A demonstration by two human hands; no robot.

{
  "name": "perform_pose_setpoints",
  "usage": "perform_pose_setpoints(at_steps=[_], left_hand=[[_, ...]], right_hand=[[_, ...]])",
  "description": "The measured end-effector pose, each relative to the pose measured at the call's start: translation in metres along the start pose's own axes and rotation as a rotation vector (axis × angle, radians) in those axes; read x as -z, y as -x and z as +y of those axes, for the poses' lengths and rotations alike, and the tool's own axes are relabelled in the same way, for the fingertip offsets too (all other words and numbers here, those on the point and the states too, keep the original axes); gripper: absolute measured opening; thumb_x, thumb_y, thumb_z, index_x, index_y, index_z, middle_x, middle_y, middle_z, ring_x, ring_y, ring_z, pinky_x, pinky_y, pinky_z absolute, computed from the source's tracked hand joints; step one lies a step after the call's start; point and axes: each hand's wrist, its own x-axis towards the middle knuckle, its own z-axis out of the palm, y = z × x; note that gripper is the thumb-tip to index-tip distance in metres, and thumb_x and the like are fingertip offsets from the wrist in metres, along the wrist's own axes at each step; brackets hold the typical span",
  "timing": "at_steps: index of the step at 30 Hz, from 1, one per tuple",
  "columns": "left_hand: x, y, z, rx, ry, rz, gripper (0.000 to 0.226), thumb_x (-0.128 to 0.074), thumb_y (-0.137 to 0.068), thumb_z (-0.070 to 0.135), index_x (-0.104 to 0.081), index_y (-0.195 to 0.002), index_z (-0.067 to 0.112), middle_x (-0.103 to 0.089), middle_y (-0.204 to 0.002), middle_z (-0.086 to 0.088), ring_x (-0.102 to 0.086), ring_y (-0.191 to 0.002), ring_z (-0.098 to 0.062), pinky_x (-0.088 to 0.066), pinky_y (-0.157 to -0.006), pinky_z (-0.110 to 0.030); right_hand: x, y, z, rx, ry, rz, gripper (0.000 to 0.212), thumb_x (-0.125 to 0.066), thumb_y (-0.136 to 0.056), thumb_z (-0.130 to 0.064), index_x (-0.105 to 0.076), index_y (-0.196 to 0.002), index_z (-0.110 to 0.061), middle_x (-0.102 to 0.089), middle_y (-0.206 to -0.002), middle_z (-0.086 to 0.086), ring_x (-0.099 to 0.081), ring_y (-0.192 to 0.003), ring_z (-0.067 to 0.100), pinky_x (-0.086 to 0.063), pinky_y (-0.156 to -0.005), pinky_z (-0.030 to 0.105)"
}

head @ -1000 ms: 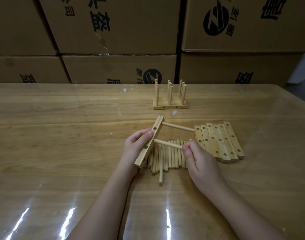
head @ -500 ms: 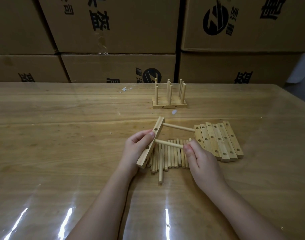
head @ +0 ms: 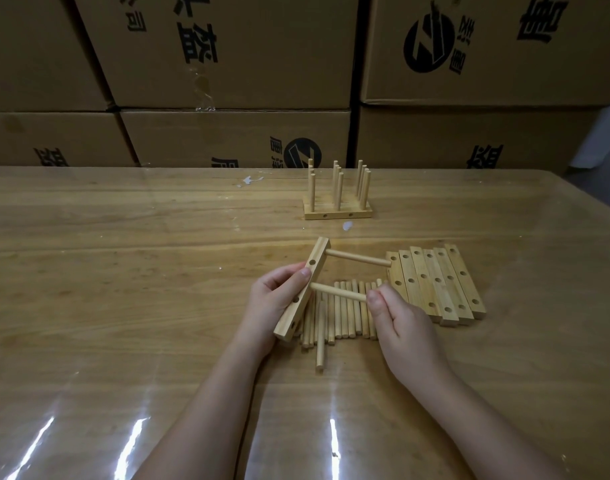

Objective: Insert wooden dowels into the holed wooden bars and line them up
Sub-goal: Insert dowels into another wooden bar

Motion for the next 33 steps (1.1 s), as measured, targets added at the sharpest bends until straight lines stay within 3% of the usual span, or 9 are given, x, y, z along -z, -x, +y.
perform_pose_setpoints(at_steps=[6, 12, 17, 21, 23, 26, 29, 31, 33], left_hand=[[0.000, -0.001, -0.001, 0.006, -0.020, -0.001, 0.036, -0.074, -0.066, 0.036, -0.076, -0.097, 0.018, -0.074, -0.086, 0.000, -0.067, -0.076, -0.011, -0.050, -0.068, -0.026], [0.002, -0.001, -0.002, -0.007, -0.049, -0.016, 0.031, -0.073, -0.066, 0.039, -0.077, -0.092, 0.023, -0.074, -0.083, 0.002, -0.067, -0.074, -0.008, -0.051, -0.067, -0.025], [0.001, -0.001, -0.002, -0.022, -0.058, -0.029, 0.027, -0.071, -0.070, 0.037, -0.076, -0.092, 0.021, -0.072, -0.082, 0.003, -0.065, -0.073, -0.009, -0.050, -0.068, -0.026], [0.002, -0.002, -0.001, -0.013, -0.033, -0.042, 0.026, -0.071, -0.070, 0.039, -0.075, -0.091, 0.024, -0.070, -0.081, 0.003, -0.063, -0.071, -0.009, -0.052, -0.067, -0.027], [0.003, -0.003, 0.000, -0.005, -0.021, -0.045, 0.026, -0.071, -0.069, 0.041, -0.076, -0.090, 0.026, -0.071, -0.081, 0.004, -0.064, -0.071, -0.008, -0.053, -0.064, -0.025], [0.006, -0.005, 0.000, -0.017, 0.003, -0.036, 0.027, -0.068, -0.072, 0.043, -0.076, -0.092, 0.026, -0.072, -0.080, 0.002, -0.066, -0.069, -0.008, -0.052, -0.058, -0.022], [0.008, -0.009, -0.001, -0.022, 0.065, 0.057, 0.021, -0.063, -0.082, 0.041, -0.076, -0.087, 0.026, -0.071, -0.072, 0.002, -0.063, -0.059, -0.006, -0.048, -0.051, -0.019], [0.008, -0.012, -0.002, -0.023, 0.128, 0.102, 0.023, -0.057, -0.092, 0.035, -0.072, -0.087, 0.019, -0.069, -0.067, 0.000, -0.056, -0.049, -0.007, -0.044, -0.045, -0.020], [0.007, -0.014, -0.003, -0.024, 0.202, 0.103, 0.021, -0.054, -0.095, 0.030, -0.067, -0.090, 0.014, -0.070, -0.070, -0.004, -0.052, -0.045, -0.008, -0.042, -0.042, -0.019]], right_hand=[[0.000, 0.000, 0.002, -0.016, -0.006, -0.010, 0.040, -0.026, -0.089, -0.047, -0.048, -0.074, -0.017, -0.040, -0.049, -0.007, -0.040, -0.043, 0.010, -0.028, -0.040, 0.026], [0.001, 0.001, -0.002, -0.013, 0.002, 0.004, 0.029, -0.027, -0.089, -0.046, -0.042, -0.070, -0.031, -0.038, -0.047, -0.008, -0.041, -0.043, 0.006, -0.026, -0.037, 0.019], [0.001, 0.000, 0.001, -0.023, -0.005, 0.000, 0.042, -0.024, -0.087, -0.051, -0.049, -0.074, -0.020, -0.039, -0.047, -0.007, -0.041, -0.043, 0.007, -0.026, -0.037, 0.019], [-0.006, 0.001, -0.002, -0.041, -0.105, 0.032, 0.040, -0.022, -0.086, -0.055, -0.045, -0.073, -0.025, -0.045, -0.052, 0.000, -0.042, -0.043, 0.014, -0.038, -0.044, 0.040], [-0.007, 0.003, -0.006, -0.041, -0.179, 0.045, 0.040, -0.022, -0.087, -0.057, -0.045, -0.075, -0.028, -0.050, -0.055, 0.007, -0.049, -0.049, 0.025, -0.042, -0.048, 0.046], [-0.004, 0.003, -0.009, -0.004, -0.252, 0.042, 0.041, -0.023, -0.086, -0.069, -0.046, -0.084, -0.035, -0.049, -0.056, 0.008, -0.047, -0.045, 0.021, -0.039, -0.043, 0.041], [-0.003, 0.003, -0.005, 0.064, -0.163, -0.072, 0.026, -0.031, -0.087, -0.059, -0.046, -0.085, -0.038, -0.050, -0.057, -0.006, -0.048, -0.050, 0.010, -0.033, -0.040, 0.019], [-0.006, 0.005, -0.003, 0.135, 0.015, -0.223, 0.021, -0.035, -0.086, -0.057, -0.047, -0.091, -0.041, -0.050, -0.070, -0.019, -0.050, -0.066, -0.001, -0.036, -0.052, 0.011], [-0.011, 0.006, -0.002, 0.230, 0.166, -0.357, 0.031, -0.036, -0.083, -0.062, -0.047, -0.107, -0.045, -0.040, -0.088, -0.031, -0.040, -0.085, -0.009, -0.033, -0.070, 0.011]])
